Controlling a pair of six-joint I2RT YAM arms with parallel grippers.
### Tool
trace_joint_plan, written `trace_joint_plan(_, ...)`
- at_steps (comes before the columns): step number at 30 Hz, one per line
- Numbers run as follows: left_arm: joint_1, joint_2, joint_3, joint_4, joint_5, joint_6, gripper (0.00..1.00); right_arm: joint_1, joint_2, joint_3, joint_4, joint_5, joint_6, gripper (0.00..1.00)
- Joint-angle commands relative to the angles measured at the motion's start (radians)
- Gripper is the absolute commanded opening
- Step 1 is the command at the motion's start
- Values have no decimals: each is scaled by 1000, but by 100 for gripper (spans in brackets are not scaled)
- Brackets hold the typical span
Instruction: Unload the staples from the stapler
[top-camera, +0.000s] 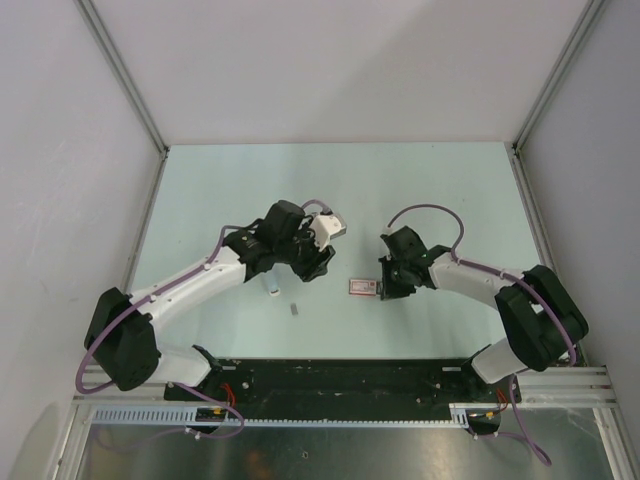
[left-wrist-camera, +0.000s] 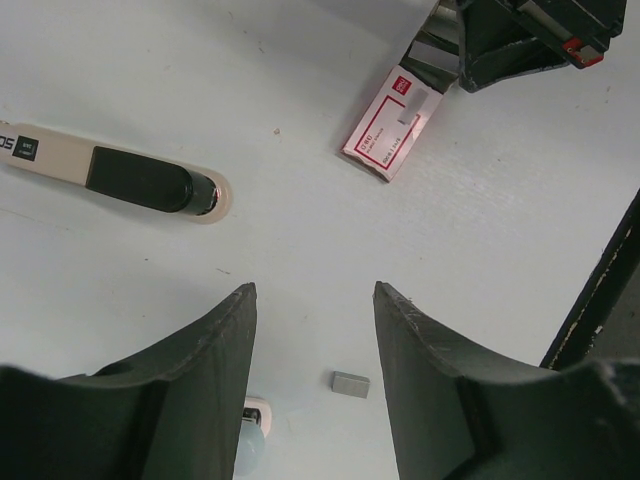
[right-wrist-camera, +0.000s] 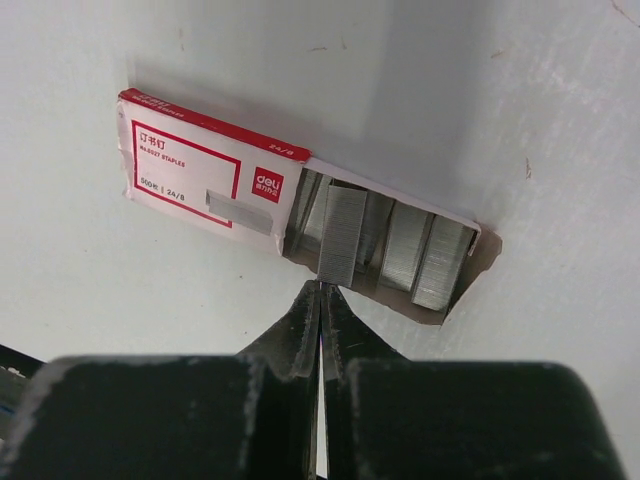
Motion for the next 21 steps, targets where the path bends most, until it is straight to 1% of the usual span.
trace_joint_plan(1,-11,-40,-10,17,16,59,56,-3,11,44,25,-9,-18,0)
trace_joint_plan(15,-23,-31,-19,17,12,70,56,-5,15,84,35,-40,-13,0)
trace_joint_plan(21,-27,20,-22,25,-3,93,56,-5,-43,98,24,-84,0,5)
